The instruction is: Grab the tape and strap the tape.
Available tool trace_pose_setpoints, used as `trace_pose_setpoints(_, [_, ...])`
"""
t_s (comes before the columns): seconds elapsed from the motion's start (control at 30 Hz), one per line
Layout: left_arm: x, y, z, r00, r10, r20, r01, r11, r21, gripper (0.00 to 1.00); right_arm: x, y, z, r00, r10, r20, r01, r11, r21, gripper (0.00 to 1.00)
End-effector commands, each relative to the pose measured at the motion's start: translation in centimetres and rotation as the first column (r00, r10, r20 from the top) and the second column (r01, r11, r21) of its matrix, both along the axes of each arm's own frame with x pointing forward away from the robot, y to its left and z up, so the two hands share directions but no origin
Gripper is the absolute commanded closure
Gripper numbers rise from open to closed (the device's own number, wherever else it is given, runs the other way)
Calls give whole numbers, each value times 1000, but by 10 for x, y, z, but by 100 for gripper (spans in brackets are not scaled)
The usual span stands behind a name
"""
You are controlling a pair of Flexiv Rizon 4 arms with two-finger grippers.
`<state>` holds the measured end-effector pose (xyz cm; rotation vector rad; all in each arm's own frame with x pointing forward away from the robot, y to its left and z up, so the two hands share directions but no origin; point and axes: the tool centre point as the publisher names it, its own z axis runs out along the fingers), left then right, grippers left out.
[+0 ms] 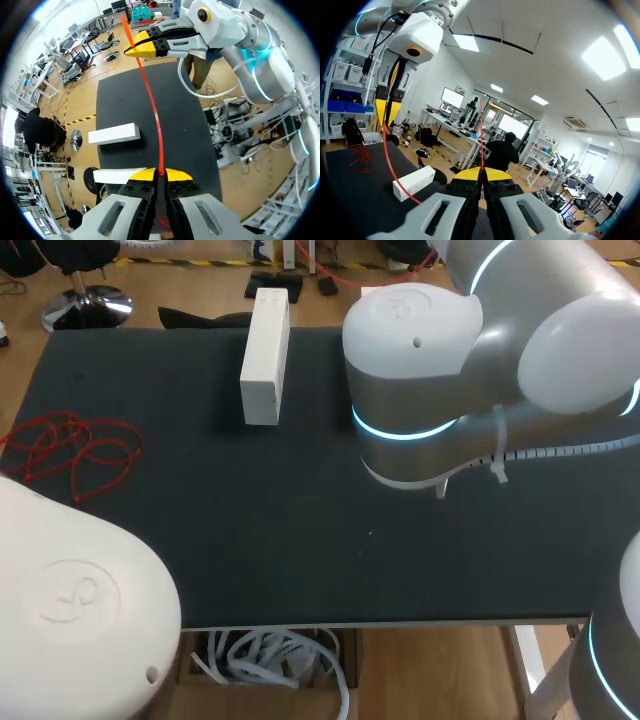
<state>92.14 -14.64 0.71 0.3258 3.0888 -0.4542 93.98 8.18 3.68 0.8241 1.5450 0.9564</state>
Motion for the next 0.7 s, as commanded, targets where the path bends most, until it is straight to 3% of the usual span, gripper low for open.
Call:
trace_pose_setpoints(0.03, [0,0,1,1000,1,0,-1,1000,3,100,-1,2,2,1000,-4,-5,4,1000,-2,100])
trace_pose_setpoints(0.4, [0,0,1,1000,1,0,-1,1000,3,100,-13,15,-10,994,-43,-102,17,971,-237,100])
trace_pose_setpoints(0.7, [0,0,1,1000,1,0,-1,1000,3,100,-21,37,-19,986,8,-168,-72,923,-379,100])
